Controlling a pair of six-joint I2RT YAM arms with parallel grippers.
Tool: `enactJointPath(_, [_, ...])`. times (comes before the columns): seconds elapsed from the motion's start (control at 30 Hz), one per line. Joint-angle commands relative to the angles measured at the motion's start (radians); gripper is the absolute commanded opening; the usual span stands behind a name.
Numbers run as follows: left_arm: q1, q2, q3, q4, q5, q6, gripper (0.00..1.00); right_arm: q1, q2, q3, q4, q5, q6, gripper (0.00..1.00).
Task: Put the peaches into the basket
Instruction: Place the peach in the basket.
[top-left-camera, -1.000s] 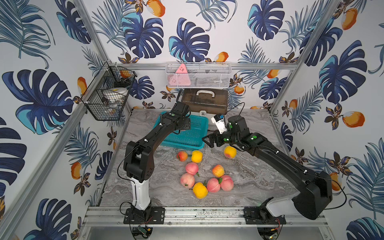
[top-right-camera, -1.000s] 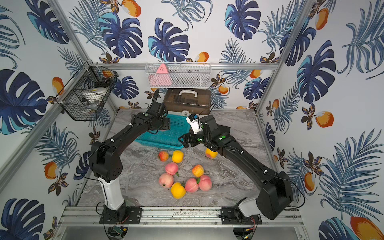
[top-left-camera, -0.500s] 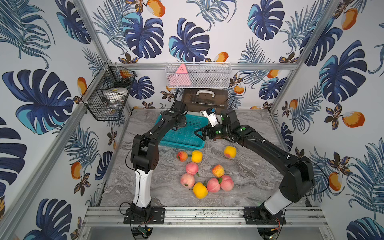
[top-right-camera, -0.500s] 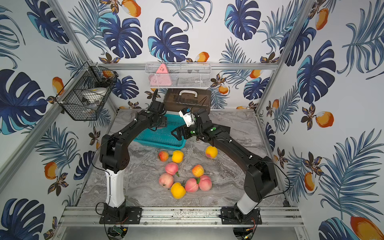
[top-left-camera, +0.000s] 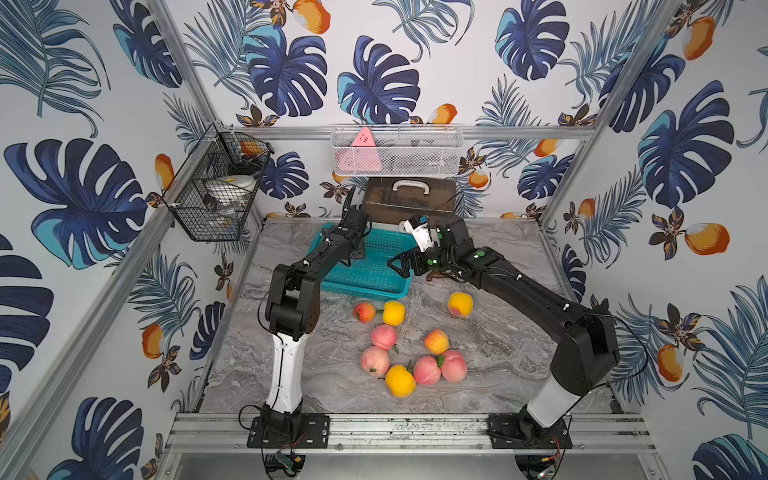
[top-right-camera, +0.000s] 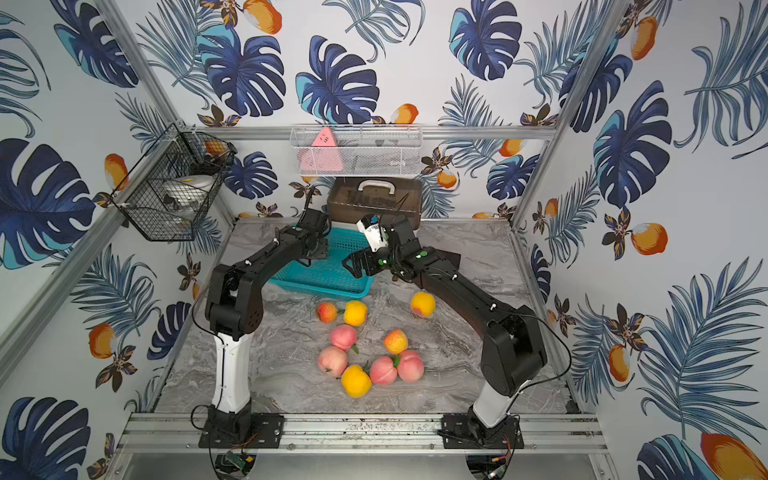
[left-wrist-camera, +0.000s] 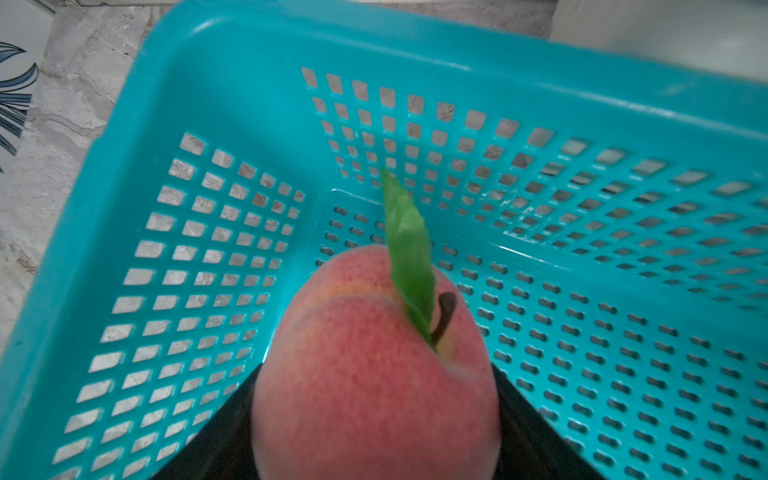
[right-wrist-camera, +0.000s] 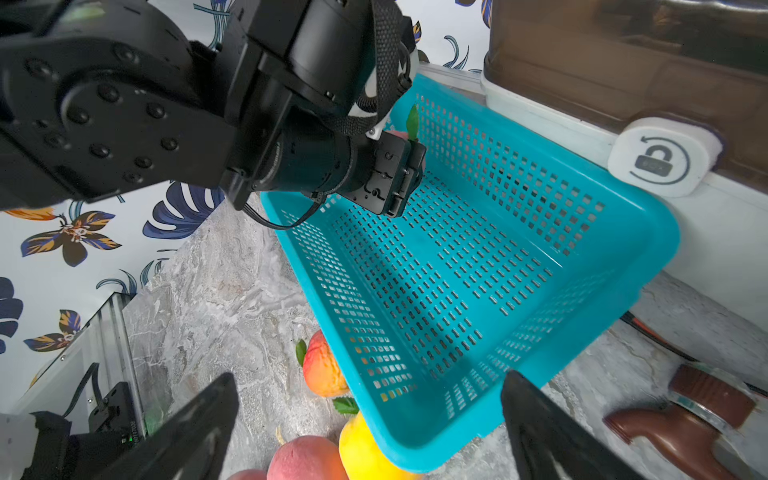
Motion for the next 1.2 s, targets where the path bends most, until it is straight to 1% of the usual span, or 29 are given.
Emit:
enactJointPath(0.0, [0.001, 0.015, 0.009, 0.035, -0.060, 0.018, 0.72, -0.002, -0.008, -0.010, 0.007, -0.001, -0.006, 1.00])
enactJointPath(0.23, [0.003, 0.043, 0.011, 0.048, -0.079, 0.015, 0.72, -0.010, -0.003, -0.009, -0.003, 0.001, 0.005, 1.00])
enactJointPath(0.43, [0.006, 0.060, 0.026, 0.054, -0.109, 0.015, 0.73, -0.010, 0.005, -0.014, 0.028, -0.027, 0.025, 1.00])
enactJointPath(0.7, [0.015, 0.085, 0.014, 0.071, -0.101, 0.006, 0.73, -0.010, 0.012, -0.018, 0.034, -0.016, 0.031, 1.00])
enactJointPath(0.73, [0.015, 0.087, 0.011, 0.072, -0.101, 0.005, 0.73, -0.038, 0.015, -0.015, 0.035, -0.020, 0.035, 1.00])
enactJointPath(0.83, [0.017, 0.090, 0.008, 0.077, -0.098, 0.006, 0.73, -0.041, 0.020, -0.012, 0.036, -0.022, 0.037, 1.00])
enactJointPath(0.97, [0.017, 0.096, 0.000, 0.080, -0.093, 0.002, 0.77, -0.047, 0.024, -0.015, 0.035, -0.018, 0.038, 1.00])
enactJointPath(1.1, [0.017, 0.092, -0.020, 0.091, -0.085, -0.009, 0.78, -0.057, 0.025, -0.013, 0.027, -0.016, 0.039, 1.00])
enactJointPath(1.17, [0.017, 0.090, -0.024, 0.092, -0.086, -0.008, 0.80, -0.062, 0.021, -0.010, 0.019, -0.015, 0.036, 1.00])
